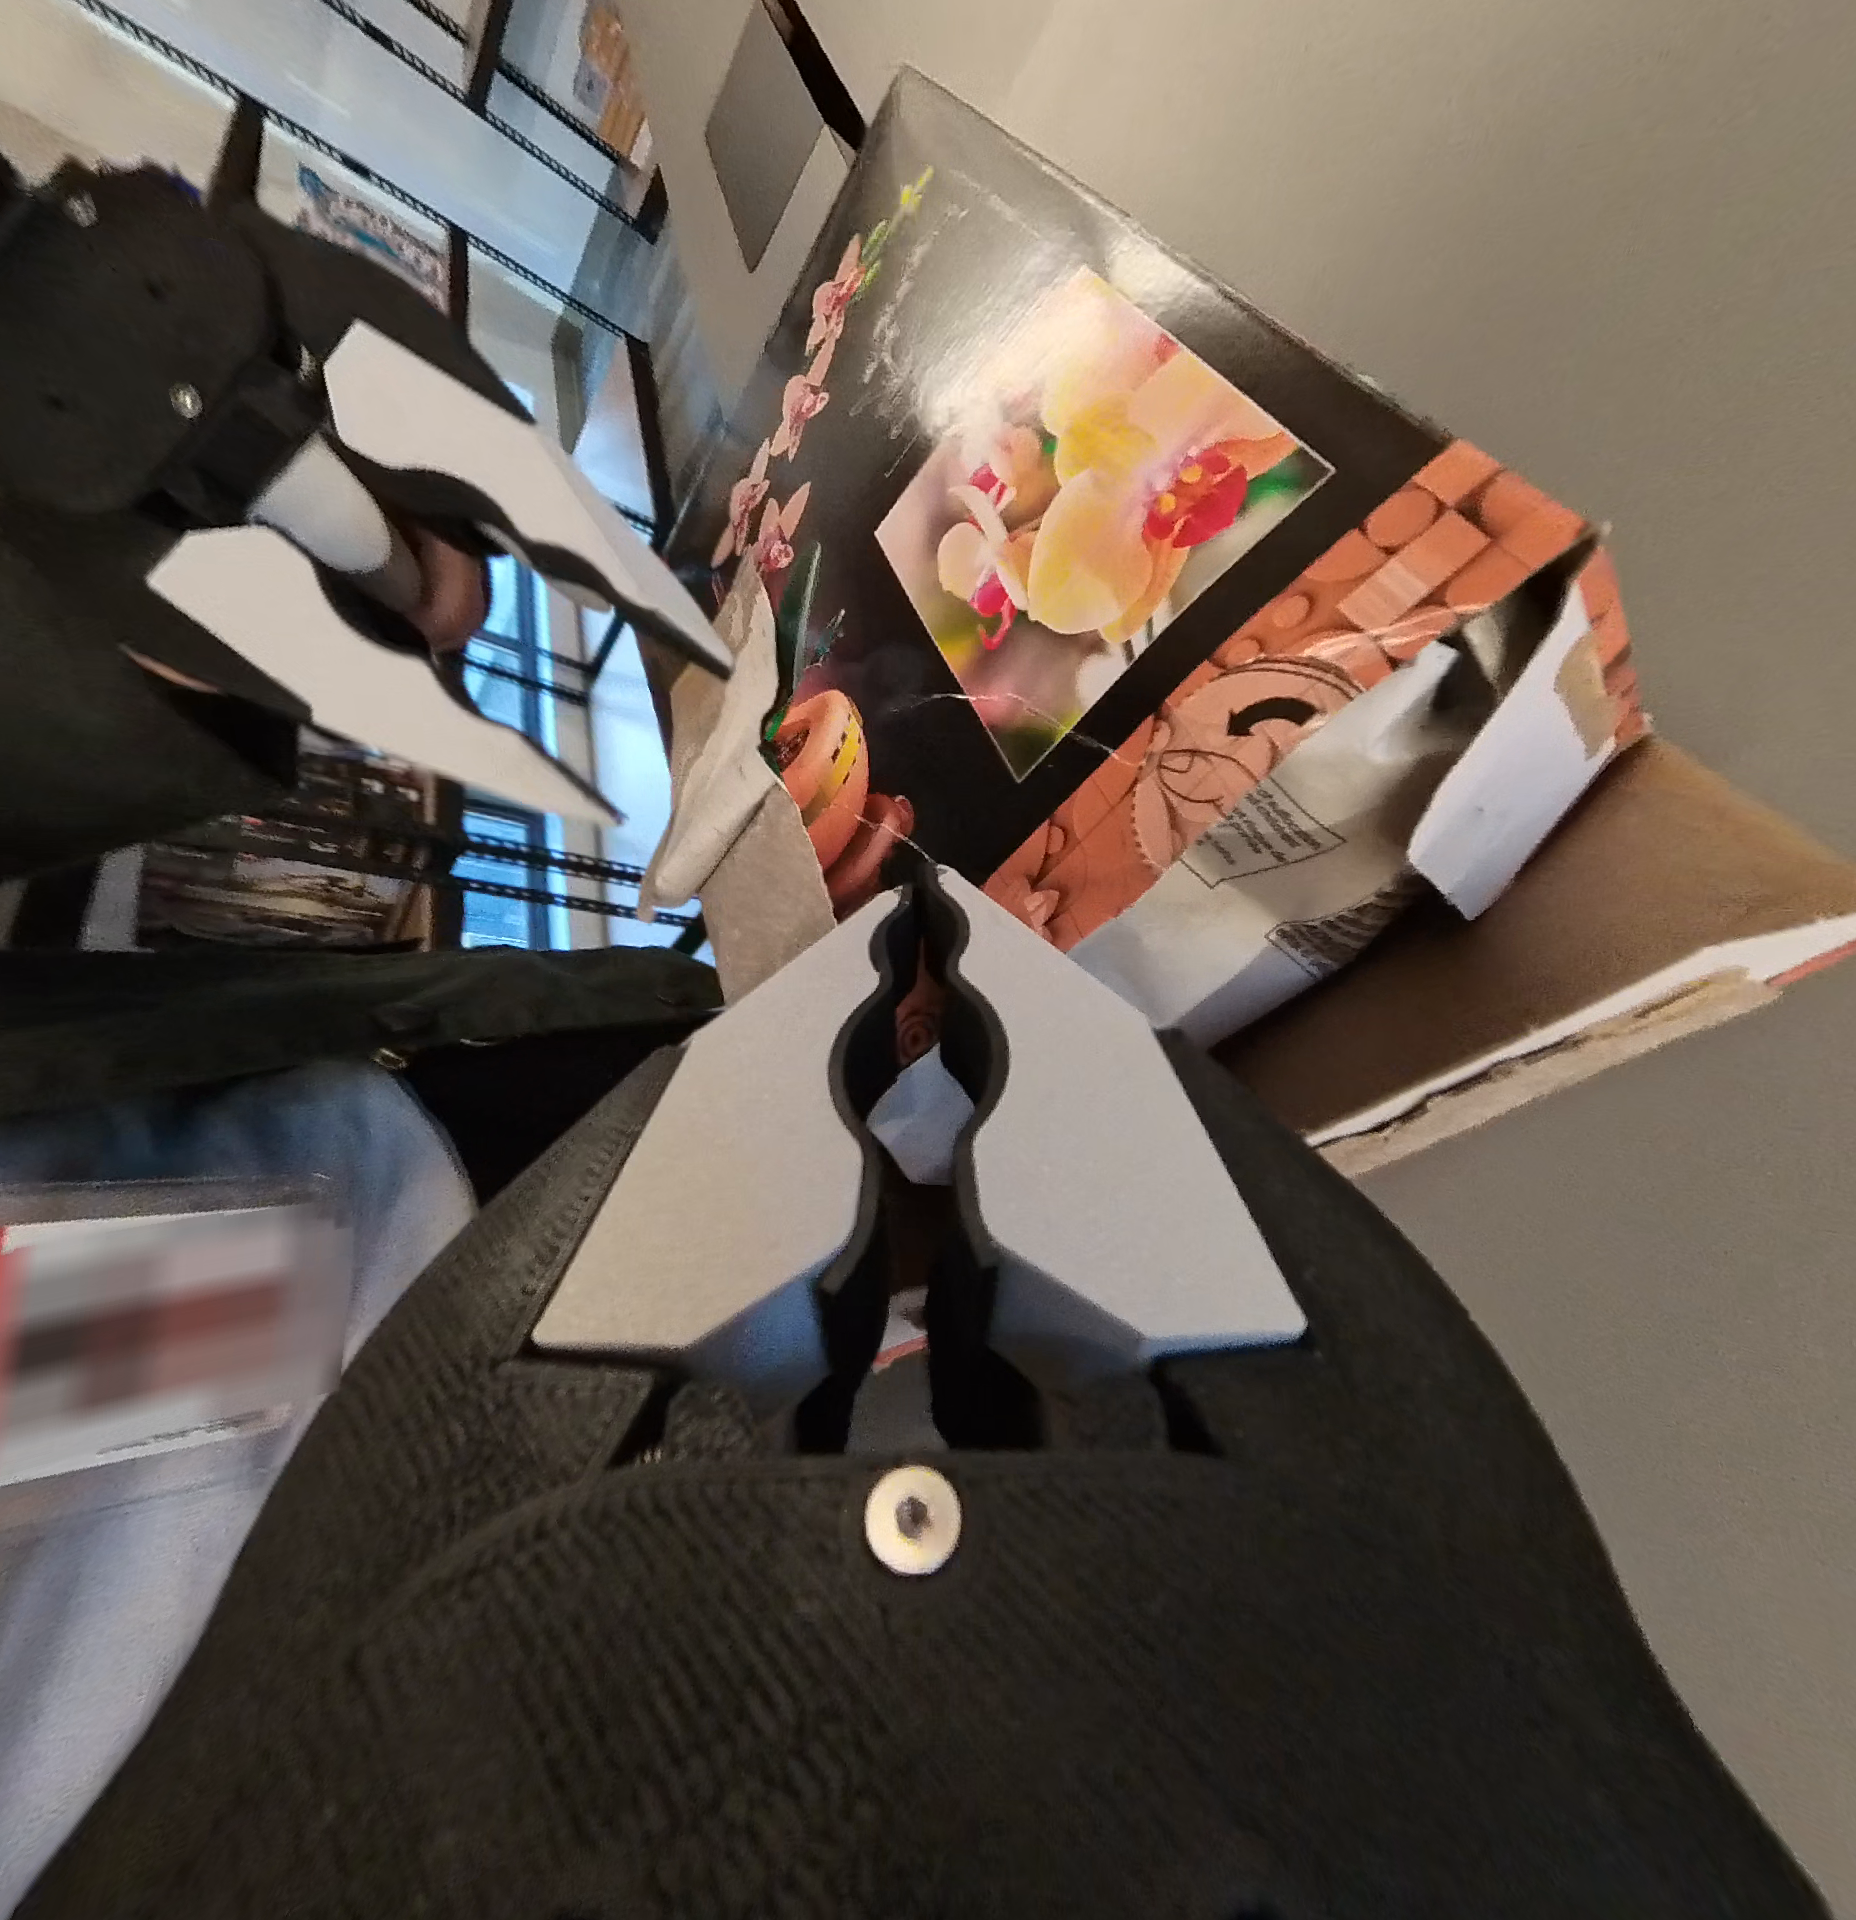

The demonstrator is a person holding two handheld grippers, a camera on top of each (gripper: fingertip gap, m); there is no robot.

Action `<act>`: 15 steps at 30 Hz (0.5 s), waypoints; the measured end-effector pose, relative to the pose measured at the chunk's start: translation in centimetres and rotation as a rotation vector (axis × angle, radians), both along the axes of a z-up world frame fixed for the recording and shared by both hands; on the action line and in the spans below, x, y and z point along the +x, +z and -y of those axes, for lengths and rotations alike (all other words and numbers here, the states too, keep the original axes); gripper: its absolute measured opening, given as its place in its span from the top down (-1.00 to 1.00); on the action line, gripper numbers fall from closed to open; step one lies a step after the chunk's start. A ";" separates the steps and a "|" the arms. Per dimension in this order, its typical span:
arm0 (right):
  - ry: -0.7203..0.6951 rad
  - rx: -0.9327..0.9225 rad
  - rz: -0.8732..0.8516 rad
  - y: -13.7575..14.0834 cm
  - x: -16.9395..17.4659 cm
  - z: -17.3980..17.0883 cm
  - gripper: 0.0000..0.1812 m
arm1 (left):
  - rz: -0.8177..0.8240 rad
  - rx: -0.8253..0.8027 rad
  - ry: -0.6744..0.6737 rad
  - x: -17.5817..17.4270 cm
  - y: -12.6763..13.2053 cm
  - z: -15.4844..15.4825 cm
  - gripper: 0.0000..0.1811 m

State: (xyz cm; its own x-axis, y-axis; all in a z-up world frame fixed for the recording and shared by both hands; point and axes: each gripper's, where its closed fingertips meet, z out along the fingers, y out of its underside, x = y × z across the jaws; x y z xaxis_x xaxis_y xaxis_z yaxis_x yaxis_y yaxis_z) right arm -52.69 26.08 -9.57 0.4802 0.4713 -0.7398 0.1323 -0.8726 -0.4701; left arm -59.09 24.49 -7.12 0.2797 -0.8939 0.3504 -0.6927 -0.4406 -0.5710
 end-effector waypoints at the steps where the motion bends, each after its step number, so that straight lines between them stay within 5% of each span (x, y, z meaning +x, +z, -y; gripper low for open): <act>1: 0.009 0.030 0.016 0.0 0.0 0.0 1.00 | -0.013 0.015 0.014 -0.5 0.0 -0.4 0.57; 4: 0.022 0.105 0.059 -0.1 0.0 0.0 1.00 | -0.067 0.047 0.156 -2.5 -0.2 -2.7 0.64; 11: 0.066 0.297 0.175 -0.4 -0.2 0.3 1.00 | -0.038 -0.170 0.522 -7.1 -1.7 -4.1 0.64; 15: 0.048 0.353 0.198 -0.4 -0.2 0.2 1.00 | 0.119 -0.358 0.714 -7.6 -0.1 -3.7 0.58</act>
State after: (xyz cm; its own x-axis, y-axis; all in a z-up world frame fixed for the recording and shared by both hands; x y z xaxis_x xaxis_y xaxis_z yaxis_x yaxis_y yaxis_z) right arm -52.93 25.85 -9.94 0.5684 0.7050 -0.4241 0.2872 -0.6531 -0.7007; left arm -66.67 28.16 -7.25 0.6835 -0.3413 0.6452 -0.1184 -0.9241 -0.3634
